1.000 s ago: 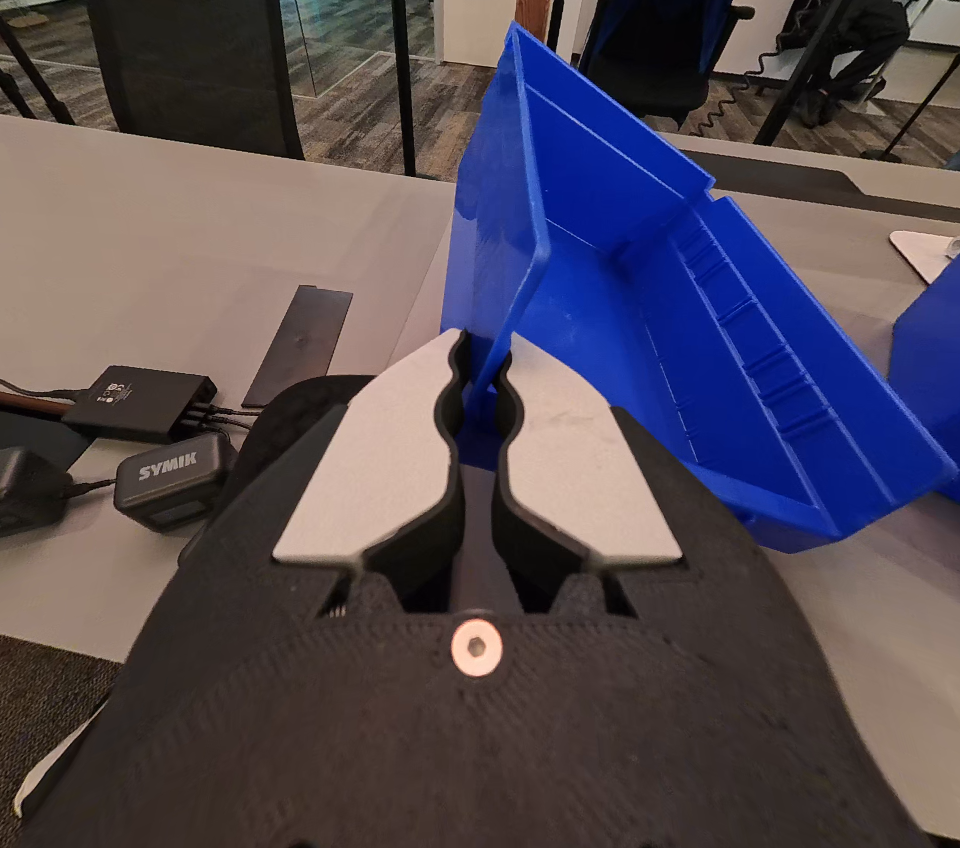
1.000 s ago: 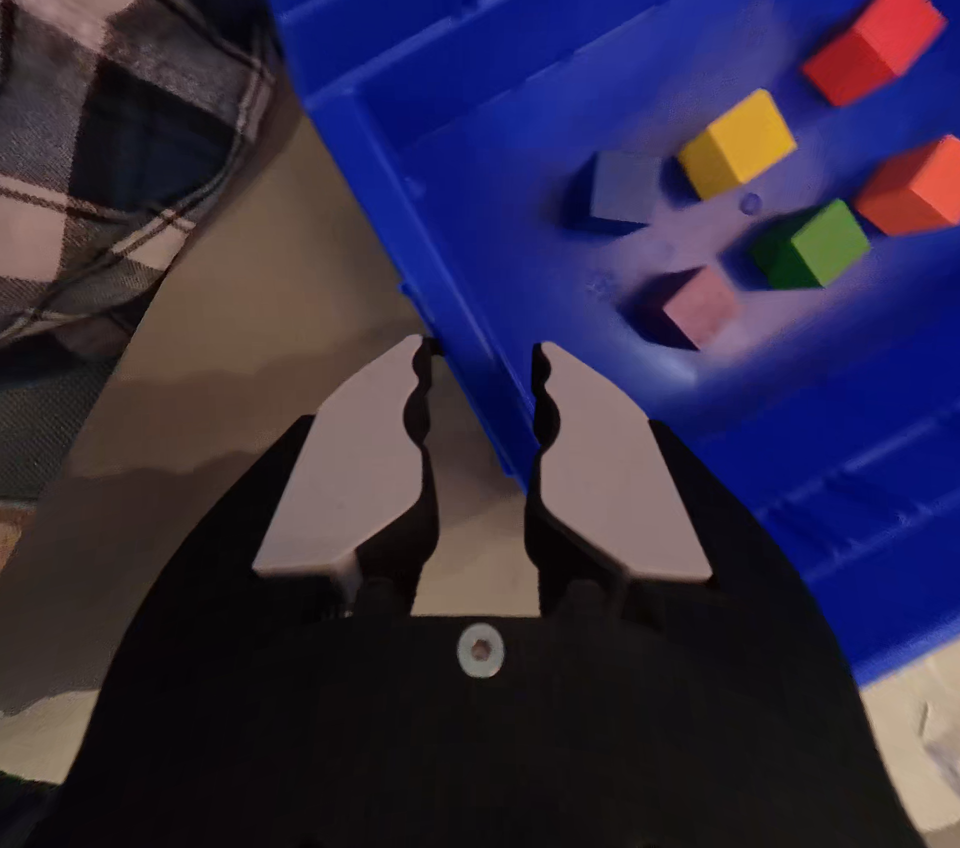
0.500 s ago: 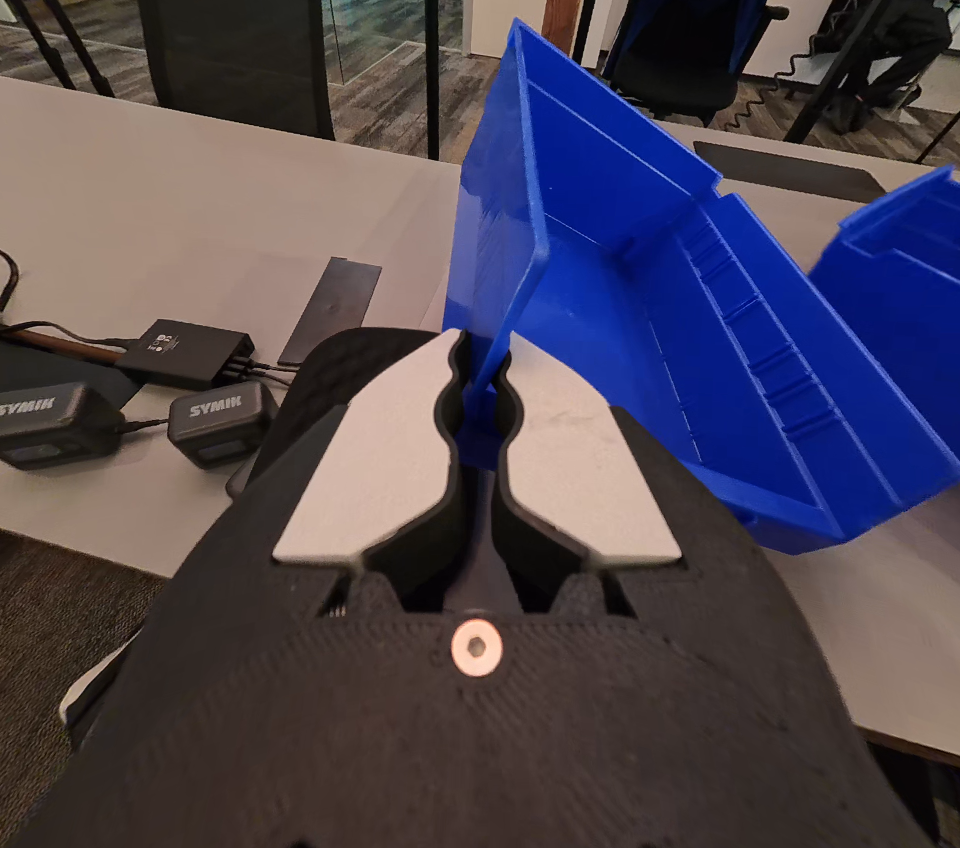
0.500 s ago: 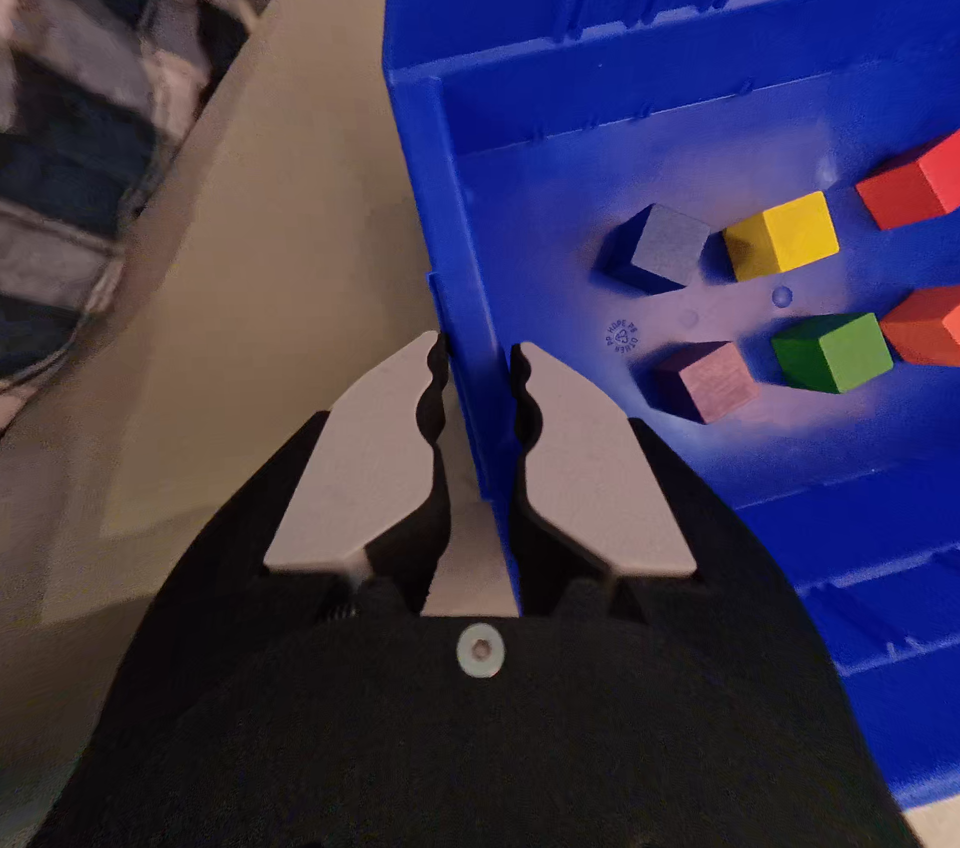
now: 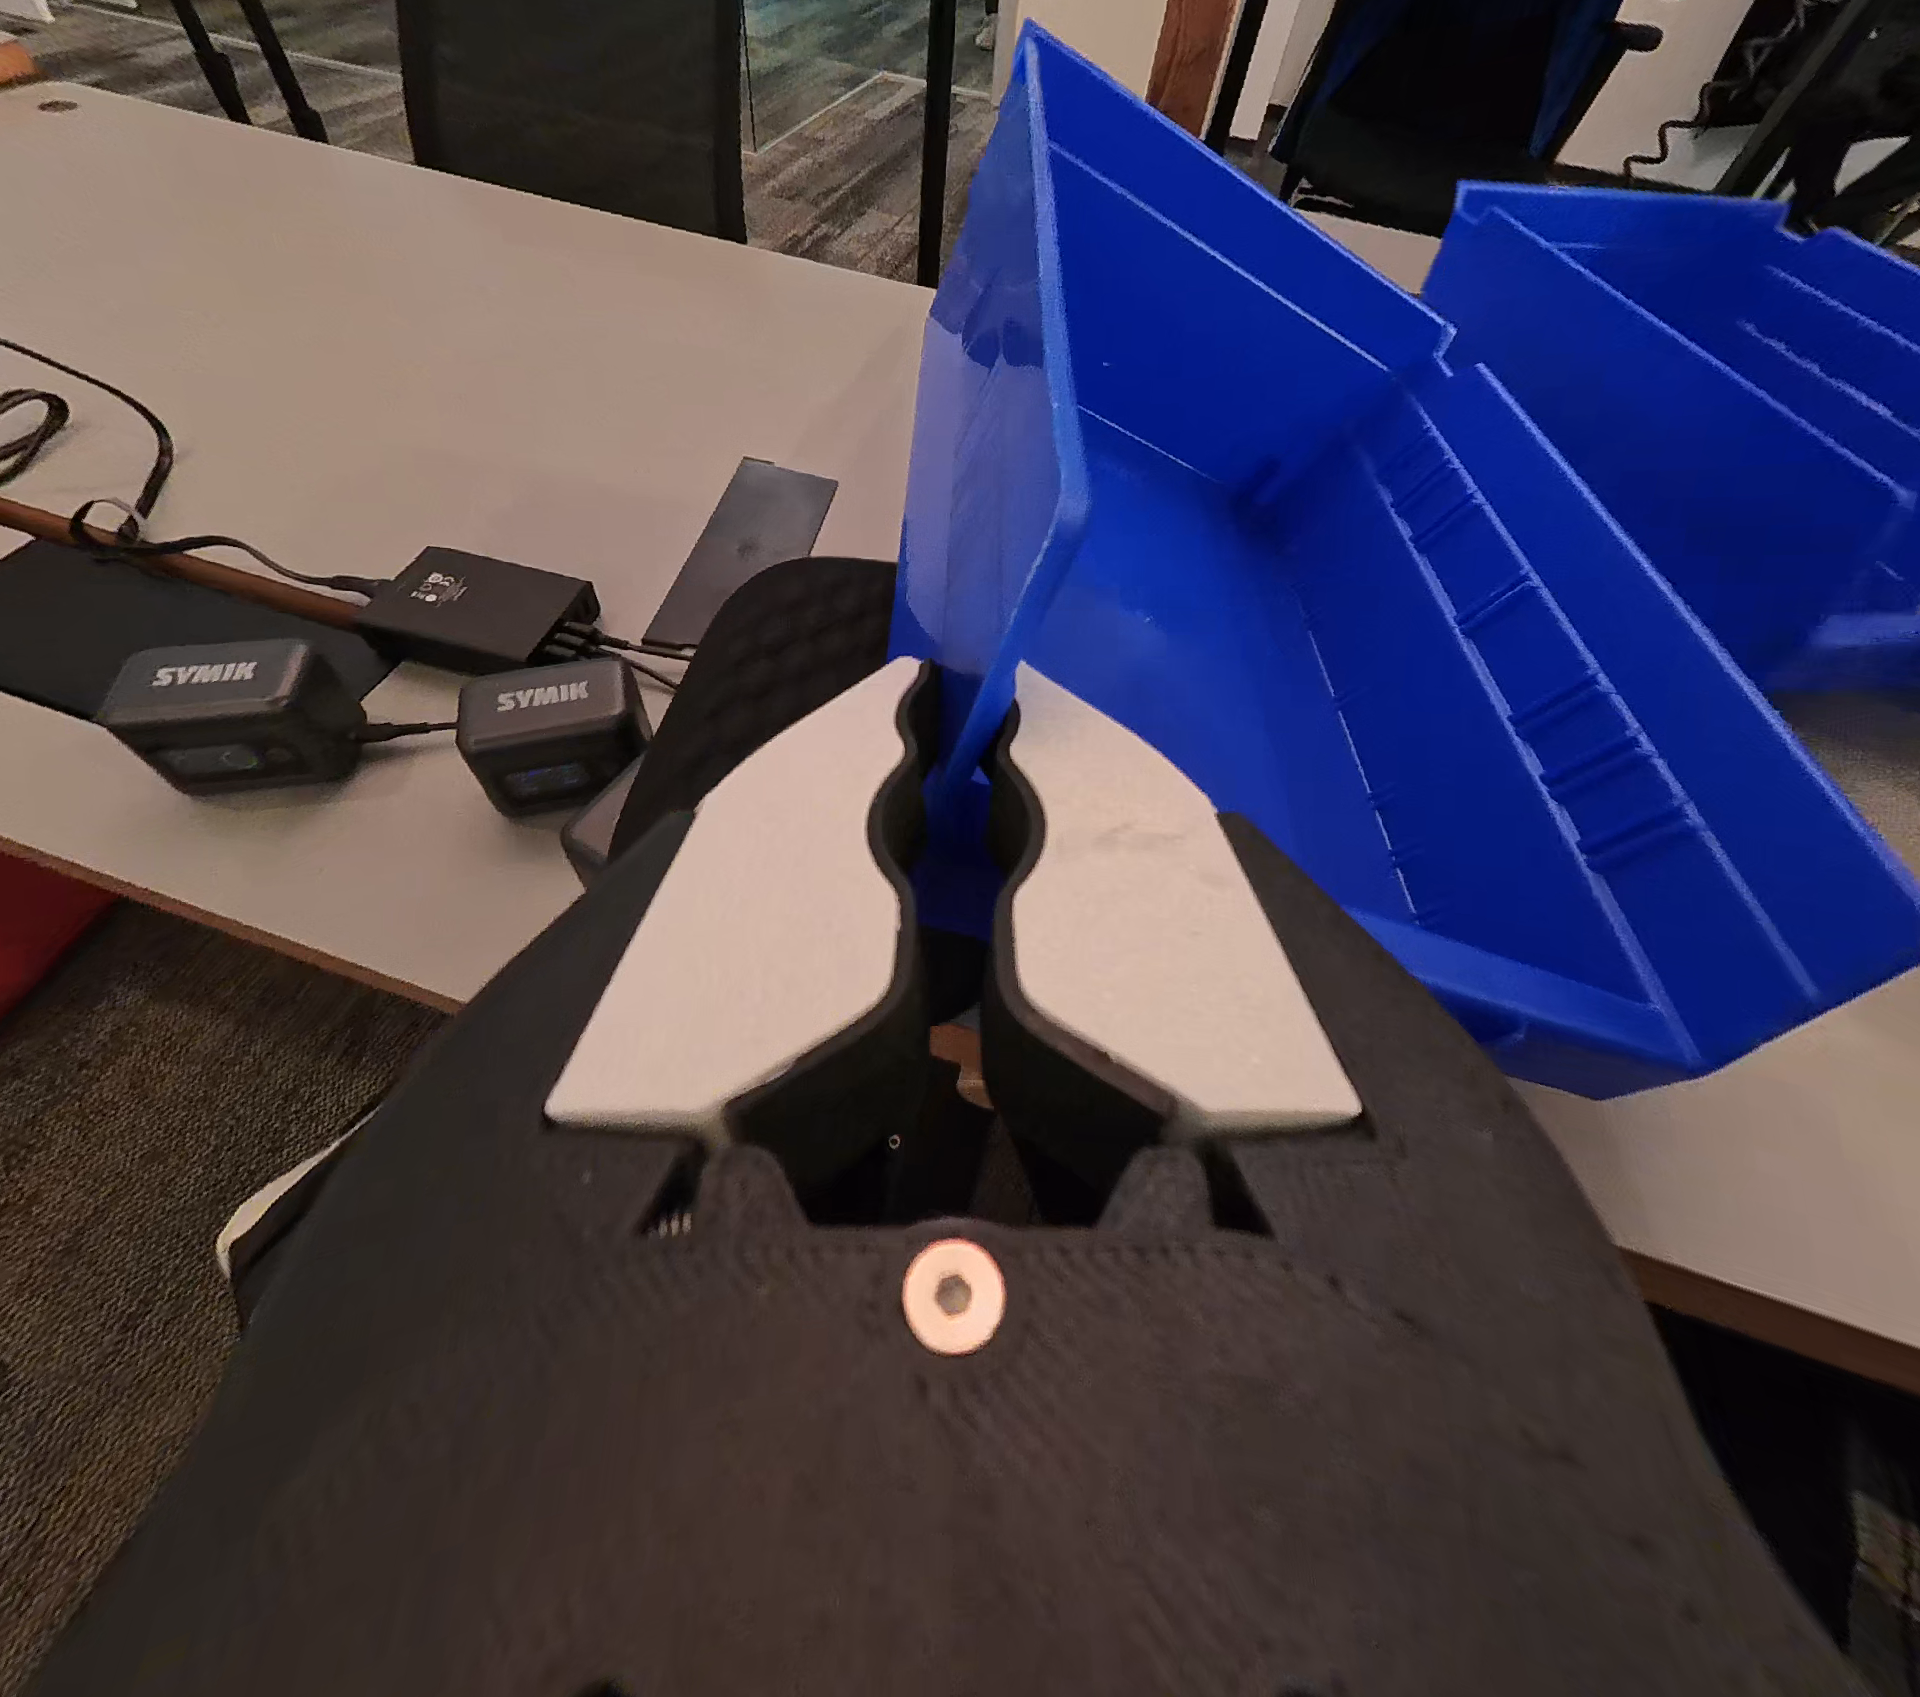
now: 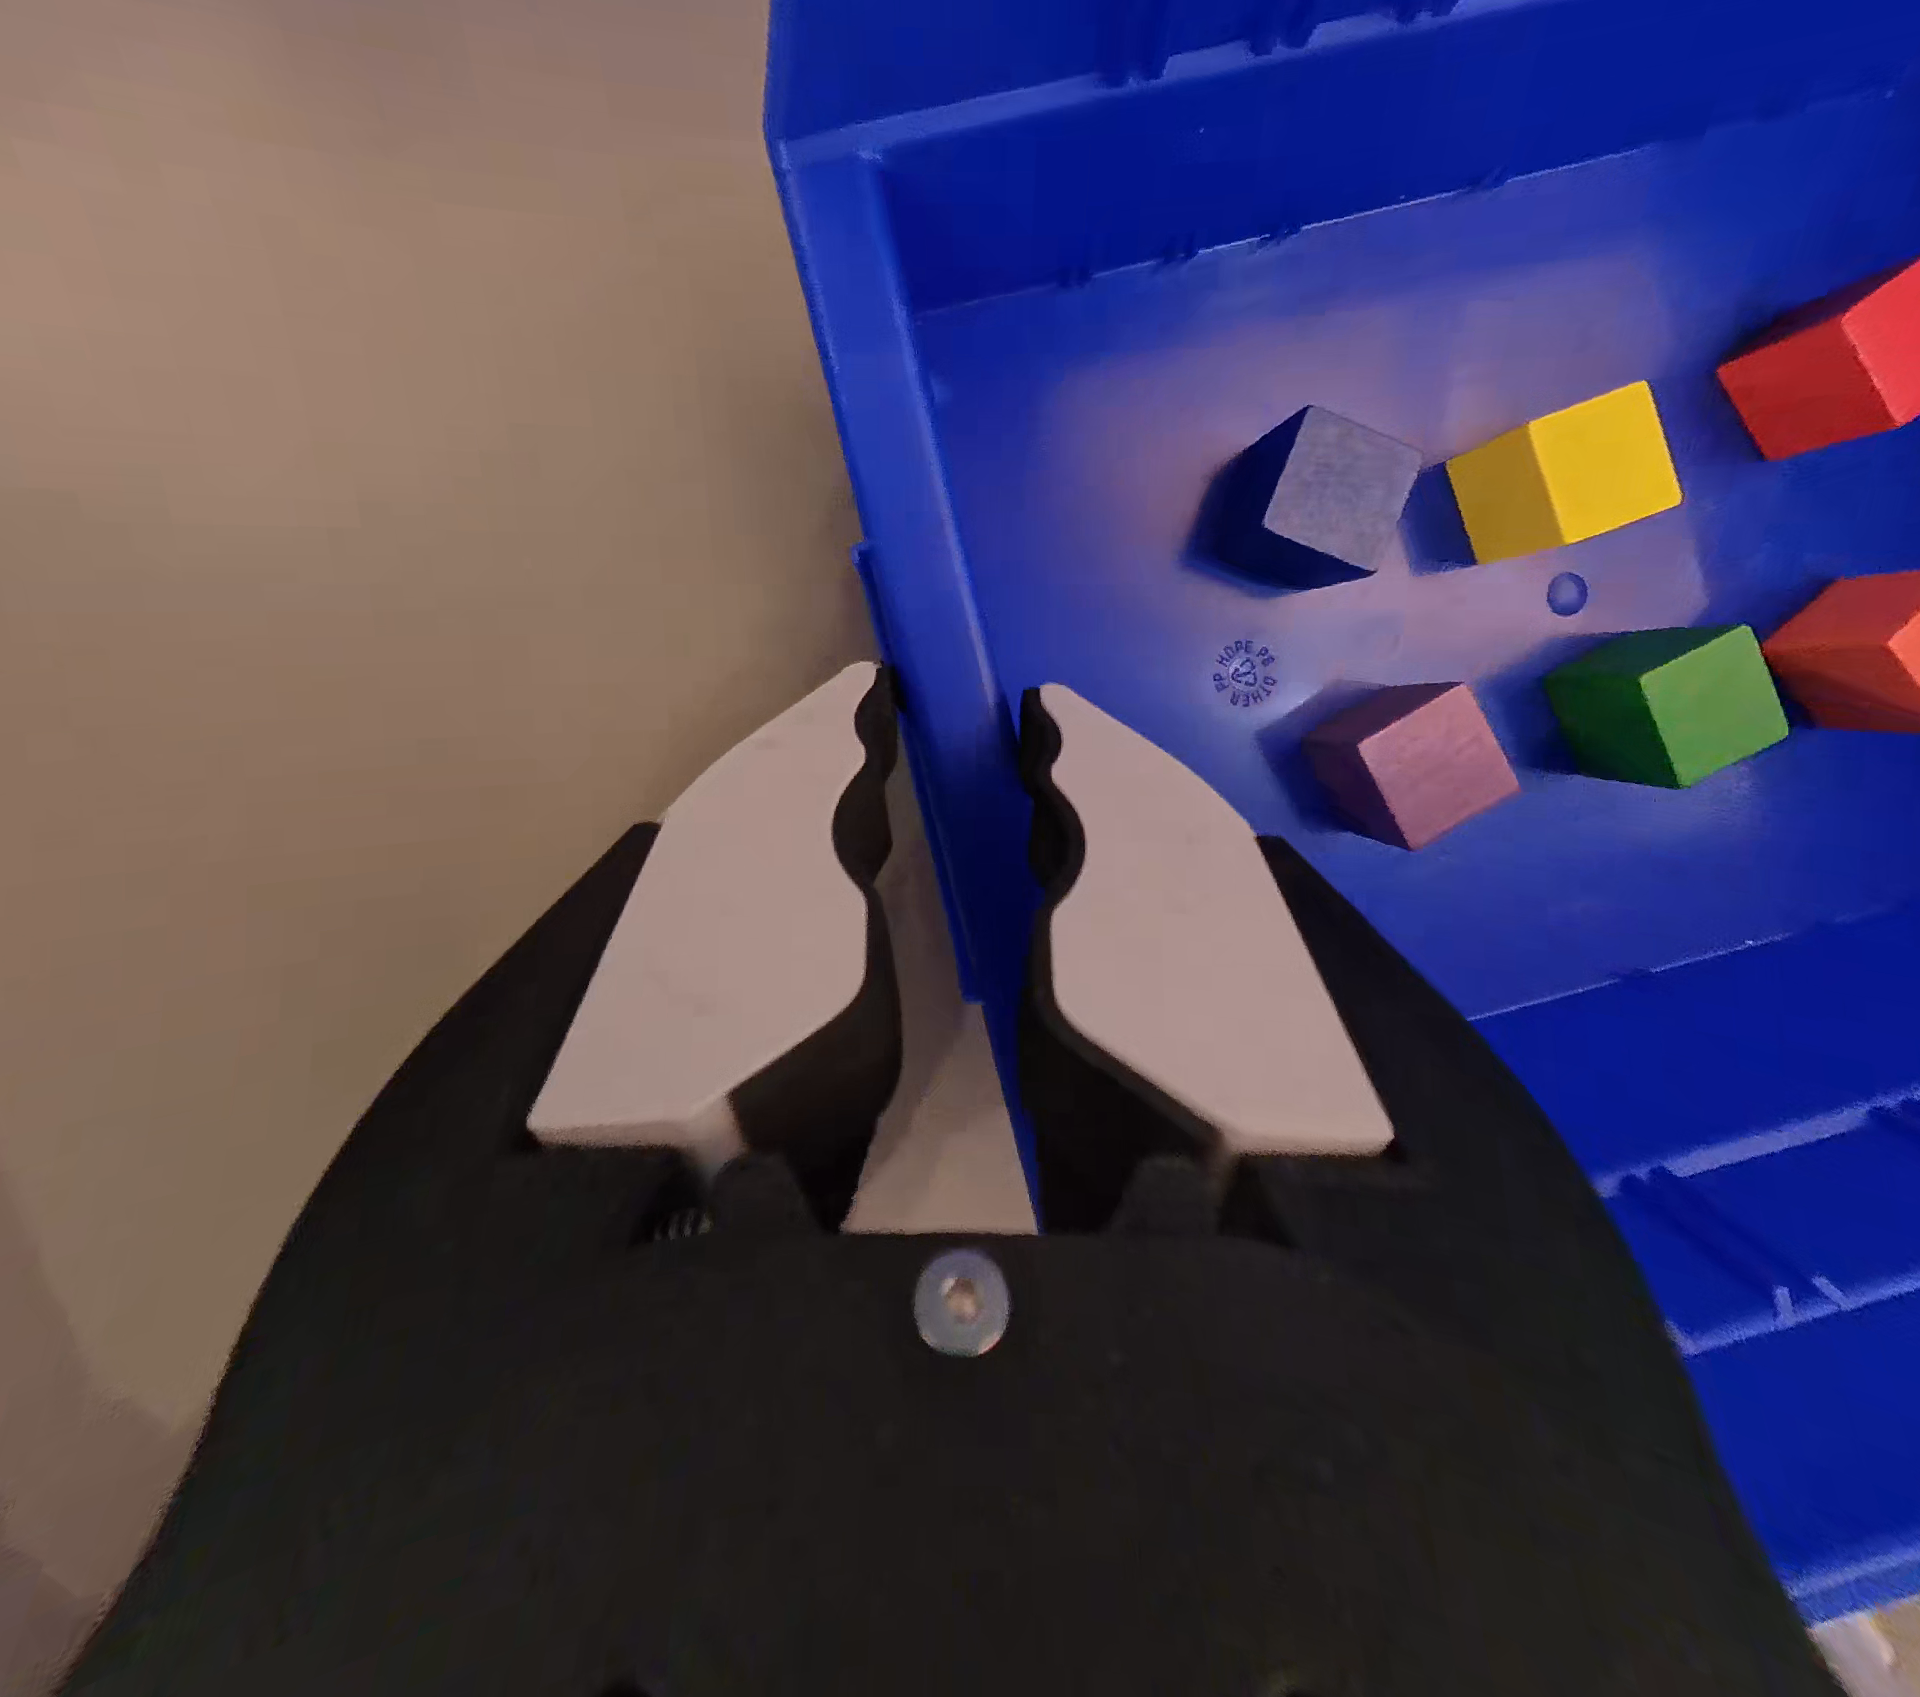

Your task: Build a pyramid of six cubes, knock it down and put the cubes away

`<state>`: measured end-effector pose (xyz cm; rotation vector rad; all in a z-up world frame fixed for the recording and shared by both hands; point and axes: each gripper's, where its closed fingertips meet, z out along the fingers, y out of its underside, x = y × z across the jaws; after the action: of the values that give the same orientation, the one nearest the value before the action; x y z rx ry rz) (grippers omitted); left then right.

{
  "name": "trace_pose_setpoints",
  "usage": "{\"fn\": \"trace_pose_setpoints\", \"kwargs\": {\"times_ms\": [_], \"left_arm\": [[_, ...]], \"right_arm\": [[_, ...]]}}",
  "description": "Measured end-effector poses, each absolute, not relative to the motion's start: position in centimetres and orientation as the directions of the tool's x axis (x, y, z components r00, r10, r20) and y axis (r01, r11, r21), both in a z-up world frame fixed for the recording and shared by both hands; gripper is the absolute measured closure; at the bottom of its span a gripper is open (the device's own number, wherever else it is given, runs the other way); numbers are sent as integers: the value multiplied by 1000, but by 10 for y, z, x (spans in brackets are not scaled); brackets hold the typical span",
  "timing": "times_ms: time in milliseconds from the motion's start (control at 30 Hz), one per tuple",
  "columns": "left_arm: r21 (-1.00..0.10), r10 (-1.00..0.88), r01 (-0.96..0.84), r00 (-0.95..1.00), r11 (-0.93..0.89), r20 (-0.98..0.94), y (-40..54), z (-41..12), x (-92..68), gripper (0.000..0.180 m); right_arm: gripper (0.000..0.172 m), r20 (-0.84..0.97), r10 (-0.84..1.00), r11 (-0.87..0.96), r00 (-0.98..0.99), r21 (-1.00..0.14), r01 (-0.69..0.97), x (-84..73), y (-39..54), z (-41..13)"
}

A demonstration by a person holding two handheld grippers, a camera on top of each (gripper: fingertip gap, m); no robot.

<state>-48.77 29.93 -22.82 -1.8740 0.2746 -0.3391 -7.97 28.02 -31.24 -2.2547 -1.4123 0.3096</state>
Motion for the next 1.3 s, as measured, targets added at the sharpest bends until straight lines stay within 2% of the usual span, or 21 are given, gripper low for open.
{"fn": "trace_pose_setpoints", "kwargs": {"times_ms": [267, 567, 633, 667, 700, 800, 1033, 1300], "left_arm": [[-943, -345, -12, 932, -332, 109, 283, -235, -503, 173], [-944, -364, -12, 924, -331, 116, 274, -236, -507, 174], [-944, -371, -13, 921, -330, 117, 272, -235, -506, 173], [-944, -377, -17, 919, -328, 115, 271, -235, -505, 173], [-945, -384, -22, 916, -327, 111, 270, -234, -505, 173], [-944, -414, -30, 903, -329, 115, 265, -233, -502, 173], [-932, -578, -99, 805, -348, 130, 255, -239, -467, 175], [-923, -811, -269, 581, -276, 73, 233, -240, -382, 176]], "right_arm": [[148, 59, 760, -541, 648, -495, 680, -112, 379, -313], [148, 72, 639, -639, 766, -504, 581, -132, 450, -313], [139, 79, 637, -623, 767, -533, 573, -137, 453, -308], [123, 99, 633, -600, 767, -564, 568, -139, 453, -300], [116, 124, 639, -569, 759, -588, 575, -141, 448, -291], [116, 147, 684, -482, 714, -643, 594, -145, 416, -261], [139, 98, 760, -395, 643, -716, 576, -104, 303, -218], [150, 43, 726, -450, 686, -725, 521, -28, 185, -225]]}}
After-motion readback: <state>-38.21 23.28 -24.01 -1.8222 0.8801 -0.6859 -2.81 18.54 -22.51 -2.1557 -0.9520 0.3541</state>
